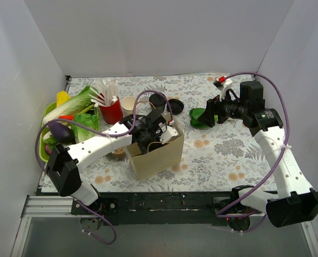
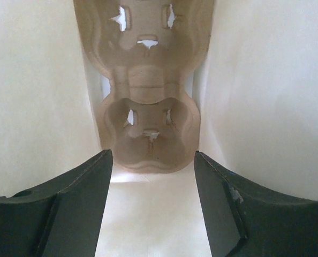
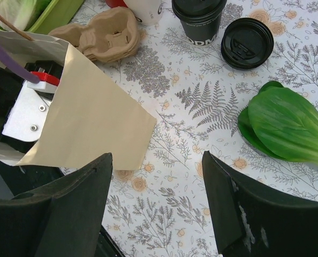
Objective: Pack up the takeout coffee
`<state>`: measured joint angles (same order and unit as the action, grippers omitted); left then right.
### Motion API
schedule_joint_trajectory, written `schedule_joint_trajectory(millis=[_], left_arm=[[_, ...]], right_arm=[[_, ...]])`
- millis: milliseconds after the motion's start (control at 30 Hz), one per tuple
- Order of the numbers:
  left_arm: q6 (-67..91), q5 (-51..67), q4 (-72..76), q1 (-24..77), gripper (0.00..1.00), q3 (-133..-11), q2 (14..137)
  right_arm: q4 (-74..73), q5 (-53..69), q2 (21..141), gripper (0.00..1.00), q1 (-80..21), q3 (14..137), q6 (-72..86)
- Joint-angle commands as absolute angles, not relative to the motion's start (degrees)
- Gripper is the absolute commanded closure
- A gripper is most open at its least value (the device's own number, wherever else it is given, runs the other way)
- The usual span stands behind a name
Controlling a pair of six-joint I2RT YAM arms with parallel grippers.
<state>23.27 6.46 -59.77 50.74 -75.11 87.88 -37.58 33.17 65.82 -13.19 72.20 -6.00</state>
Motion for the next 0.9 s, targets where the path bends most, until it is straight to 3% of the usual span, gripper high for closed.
schedule_joint_trajectory(millis=[0,167,333,533,733,867], left_arm=[[24.0,7.3,-59.1,50.9,0.37,-77.2,84.7],[23.6,10.5,-57.7,50.8,0.34,-81.5,81.6],[21.2,12.9,-52.3,50.6,0.19,-84.5,76.8],[21.6,13.3,-49.5,50.4,0.18,-89.4,73.8],[21.6,6.7,-57.2,45.8,0.14,-102.2,75.9],[24.8,5.5,-68.0,42.5,0.13,-101.0,74.9]], right_arm=[[-37.3,33.2,64.2,0.24,-13.3,72.7,-6.4],[-37.2,33.2,64.2,0.24,-13.4,72.9,-6.8],[-36.7,34.9,64.5,0.24,-13.4,72.9,-6.6],[-35.0,42.6,65.8,0.24,-13.3,73.7,-4.7],[-35.4,46.0,70.3,0.22,-16.7,79.4,-5.2],[-35.4,46.9,73.9,0.21,-20.7,84.0,-5.5]])
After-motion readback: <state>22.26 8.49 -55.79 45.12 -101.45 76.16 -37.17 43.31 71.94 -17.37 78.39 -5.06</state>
